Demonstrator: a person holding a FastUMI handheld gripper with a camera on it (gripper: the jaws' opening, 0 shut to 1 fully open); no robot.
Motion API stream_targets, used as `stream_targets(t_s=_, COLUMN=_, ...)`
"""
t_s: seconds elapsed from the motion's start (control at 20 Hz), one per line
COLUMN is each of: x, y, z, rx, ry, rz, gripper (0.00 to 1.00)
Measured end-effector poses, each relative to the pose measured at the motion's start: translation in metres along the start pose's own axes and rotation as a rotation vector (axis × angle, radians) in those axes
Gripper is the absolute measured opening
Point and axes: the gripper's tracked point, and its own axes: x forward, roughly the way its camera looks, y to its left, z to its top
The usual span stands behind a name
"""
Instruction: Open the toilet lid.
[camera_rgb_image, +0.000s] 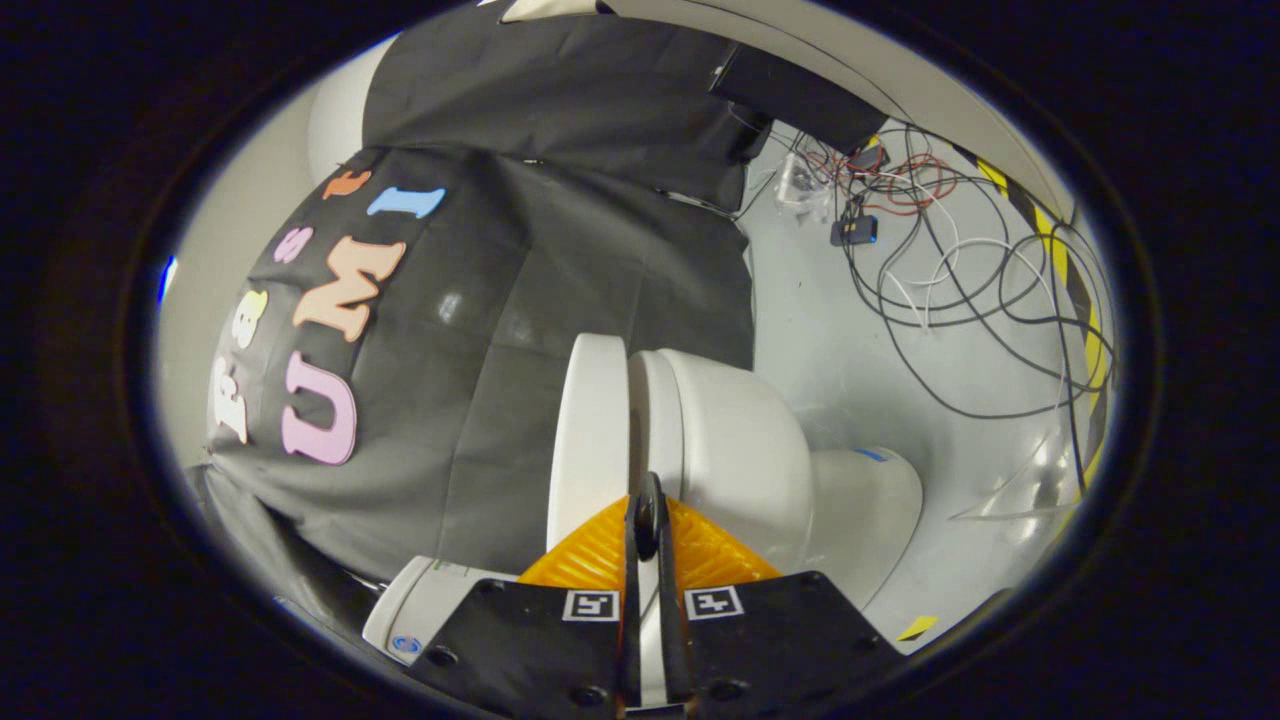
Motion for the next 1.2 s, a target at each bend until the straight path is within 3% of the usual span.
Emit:
stream_targets(t_s=0.15, x=-0.005, y=0.018, z=0.003, rx=-0.110, ry=-0.037, rz=0.031, gripper=0.10)
stream_targets(t_s=0.55, x=-0.034, y=0.136, z=0.008, rx=-0.379, ry=-0.141, rz=0.177, gripper=0.10)
stream_targets(t_s=0.7, x=-0.044, y=0.188, z=-0.007, rx=-0.518, ry=-0.137, rz=0.228, gripper=0.10)
stream_targets(t_s=1.0, x=-0.057, y=0.236, z=-0.037, rx=-0.754, ry=-0.070, rz=0.253, gripper=0.10)
stream_targets(t_s=1.2, x=-0.065, y=0.281, z=-0.073, rx=-0.843, ry=-0.028, rz=0.360, gripper=0.10)
